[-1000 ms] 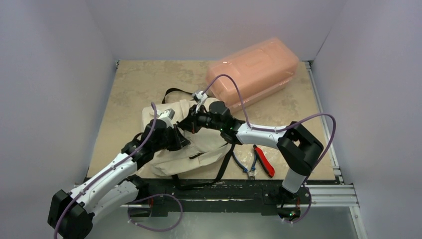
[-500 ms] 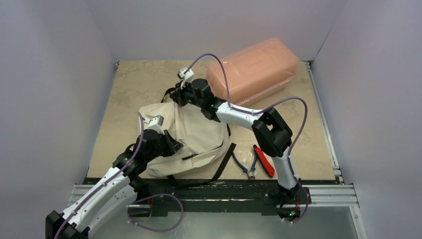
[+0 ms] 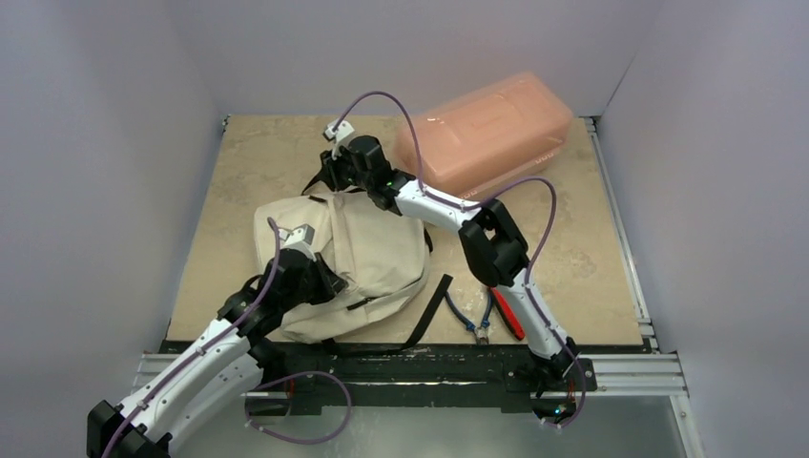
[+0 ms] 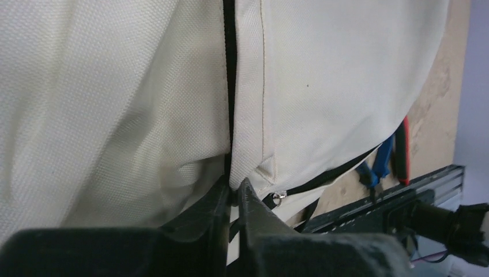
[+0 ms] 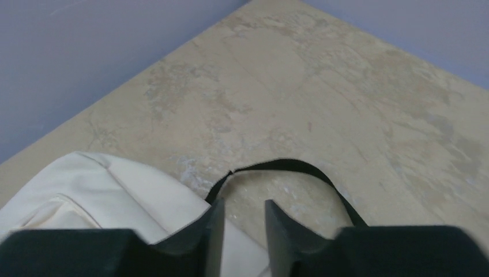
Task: Pack the student bag
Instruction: Zip the student bag at the center of the board, then reset both arms
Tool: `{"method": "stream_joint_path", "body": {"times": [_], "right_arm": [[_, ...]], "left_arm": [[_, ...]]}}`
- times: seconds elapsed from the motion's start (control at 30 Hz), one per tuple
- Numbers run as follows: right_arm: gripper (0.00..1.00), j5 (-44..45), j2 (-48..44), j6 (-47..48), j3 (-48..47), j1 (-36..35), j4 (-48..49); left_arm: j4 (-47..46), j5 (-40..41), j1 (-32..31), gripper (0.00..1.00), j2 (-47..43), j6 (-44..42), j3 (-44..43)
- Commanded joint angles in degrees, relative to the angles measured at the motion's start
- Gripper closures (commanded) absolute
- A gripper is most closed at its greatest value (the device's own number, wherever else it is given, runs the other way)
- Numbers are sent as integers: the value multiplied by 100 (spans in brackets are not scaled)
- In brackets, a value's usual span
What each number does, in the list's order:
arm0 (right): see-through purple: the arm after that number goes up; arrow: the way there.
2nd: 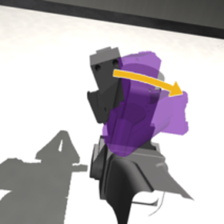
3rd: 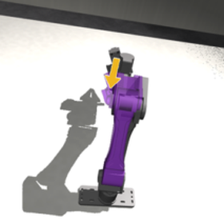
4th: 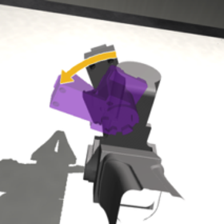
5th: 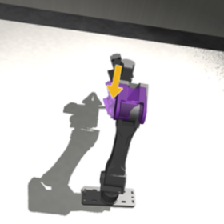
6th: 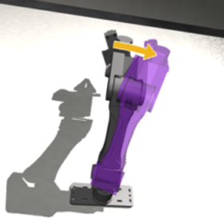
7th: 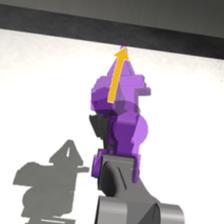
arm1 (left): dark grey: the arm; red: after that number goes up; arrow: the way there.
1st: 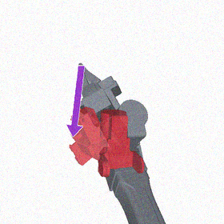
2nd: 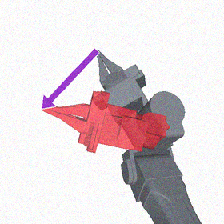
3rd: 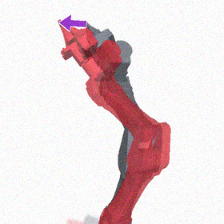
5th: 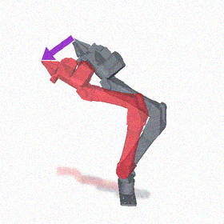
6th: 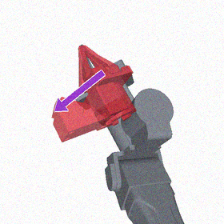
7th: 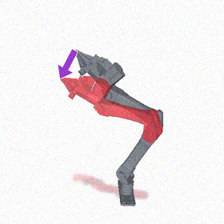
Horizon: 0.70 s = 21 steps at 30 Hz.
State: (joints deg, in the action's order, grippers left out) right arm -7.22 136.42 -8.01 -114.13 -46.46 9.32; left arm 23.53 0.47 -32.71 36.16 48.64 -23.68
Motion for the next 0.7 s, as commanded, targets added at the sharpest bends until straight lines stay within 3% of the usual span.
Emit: {"method": "stream_joint_path", "body": {"times": [0.0,0.1,0.27,0.43,0.67], "right_arm": [[57,654,-1323,116,470,253,-375],[40,566,-2187,-9,1166,253,-1061],[31,472,-3427,-374,2468,263,-1741],[28,214,-4978,-506,4608,253,-1318],[13,2058,-6978,-523,4887,256,-1950]], "left_arm": [[1136,-449,-87,84,115,-336,-489],[1247,-461,-82,62,113,-490,-820],[1464,-264,-81,45,251,-805,-1447],[1741,-110,-72,37,556,-1197,-2162],[2255,931,-77,28,204,-2032,-3749]]}}
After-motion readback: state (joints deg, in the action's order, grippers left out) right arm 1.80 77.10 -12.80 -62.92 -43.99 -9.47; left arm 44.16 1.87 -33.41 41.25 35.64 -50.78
